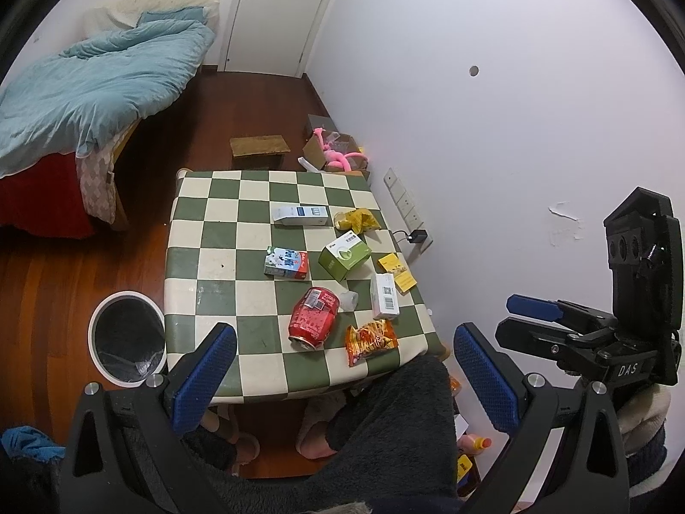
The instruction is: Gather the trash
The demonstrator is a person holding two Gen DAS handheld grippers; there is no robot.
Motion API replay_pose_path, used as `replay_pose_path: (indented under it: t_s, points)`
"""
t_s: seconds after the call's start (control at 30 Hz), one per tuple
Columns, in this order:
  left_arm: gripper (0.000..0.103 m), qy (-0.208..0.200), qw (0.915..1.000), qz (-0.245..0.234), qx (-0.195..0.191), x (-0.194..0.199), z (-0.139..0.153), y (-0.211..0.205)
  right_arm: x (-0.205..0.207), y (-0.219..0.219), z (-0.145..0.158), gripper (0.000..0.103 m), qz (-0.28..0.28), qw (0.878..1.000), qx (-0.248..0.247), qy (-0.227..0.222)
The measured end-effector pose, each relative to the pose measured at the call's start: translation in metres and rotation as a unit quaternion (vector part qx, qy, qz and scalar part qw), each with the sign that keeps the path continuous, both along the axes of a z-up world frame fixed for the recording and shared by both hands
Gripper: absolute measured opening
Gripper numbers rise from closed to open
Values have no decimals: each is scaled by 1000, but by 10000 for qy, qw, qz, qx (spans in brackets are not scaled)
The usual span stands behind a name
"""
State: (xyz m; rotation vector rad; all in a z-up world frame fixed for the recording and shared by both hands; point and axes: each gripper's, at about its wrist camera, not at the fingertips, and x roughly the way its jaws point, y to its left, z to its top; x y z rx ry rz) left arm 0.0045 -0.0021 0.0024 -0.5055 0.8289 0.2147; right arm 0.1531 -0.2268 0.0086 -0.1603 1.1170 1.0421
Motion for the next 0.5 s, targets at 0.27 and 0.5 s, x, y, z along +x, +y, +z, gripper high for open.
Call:
replay_pose_path:
  t_s: [0.27, 0.5]
  points:
    - [103, -24, 10000, -3, -9, -2, 2, 2, -2, 0, 1, 103, -2, 10000, -3, -25]
    - [103, -35, 10000, -5, -13, -2, 2, 2, -3, 0, 1, 103, 3, 10000, -1, -23]
